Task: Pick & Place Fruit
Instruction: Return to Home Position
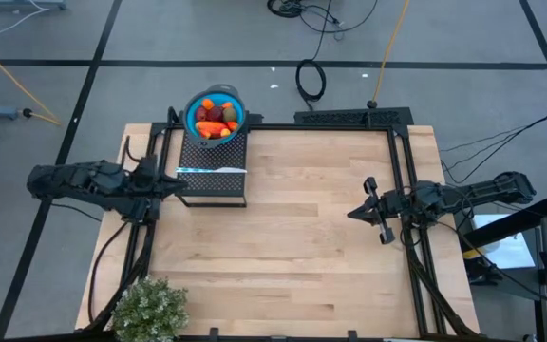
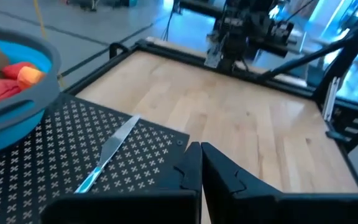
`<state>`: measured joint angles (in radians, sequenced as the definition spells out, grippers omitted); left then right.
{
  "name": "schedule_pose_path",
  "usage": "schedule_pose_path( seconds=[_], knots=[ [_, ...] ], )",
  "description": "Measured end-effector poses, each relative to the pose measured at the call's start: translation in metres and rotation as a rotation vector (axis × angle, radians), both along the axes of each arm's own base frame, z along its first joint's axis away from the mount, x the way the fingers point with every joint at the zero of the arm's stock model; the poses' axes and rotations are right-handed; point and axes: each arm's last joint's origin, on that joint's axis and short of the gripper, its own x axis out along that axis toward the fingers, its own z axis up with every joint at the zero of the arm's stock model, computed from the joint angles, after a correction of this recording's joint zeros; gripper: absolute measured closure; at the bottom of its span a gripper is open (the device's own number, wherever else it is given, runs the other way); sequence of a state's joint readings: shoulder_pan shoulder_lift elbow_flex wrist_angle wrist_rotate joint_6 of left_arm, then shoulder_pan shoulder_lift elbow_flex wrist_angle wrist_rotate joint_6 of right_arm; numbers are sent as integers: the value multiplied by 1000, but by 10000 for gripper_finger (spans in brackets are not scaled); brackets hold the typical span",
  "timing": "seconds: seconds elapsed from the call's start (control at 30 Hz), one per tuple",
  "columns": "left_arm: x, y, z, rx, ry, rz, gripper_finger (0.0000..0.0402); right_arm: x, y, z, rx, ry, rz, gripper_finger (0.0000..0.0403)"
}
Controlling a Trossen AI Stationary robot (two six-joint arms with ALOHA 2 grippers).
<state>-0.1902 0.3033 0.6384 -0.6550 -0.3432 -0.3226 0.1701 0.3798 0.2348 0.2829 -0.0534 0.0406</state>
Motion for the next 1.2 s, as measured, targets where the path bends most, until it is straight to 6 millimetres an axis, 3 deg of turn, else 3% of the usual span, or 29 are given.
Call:
schedule_pose_path(
  seconds=[0.27,0.73,1.2],
  knots=[
    [-8,2,-27,0,-41,-3,398,0,0,-10,-5,31,0,403],
    [0,0,-78,20,-47,-10,395,0,0,-27,-13,78,0,403],
    [-2,2,-77,60,-81,31,399,-9,-4,-15,30,-41,-66,403]
  ],
)
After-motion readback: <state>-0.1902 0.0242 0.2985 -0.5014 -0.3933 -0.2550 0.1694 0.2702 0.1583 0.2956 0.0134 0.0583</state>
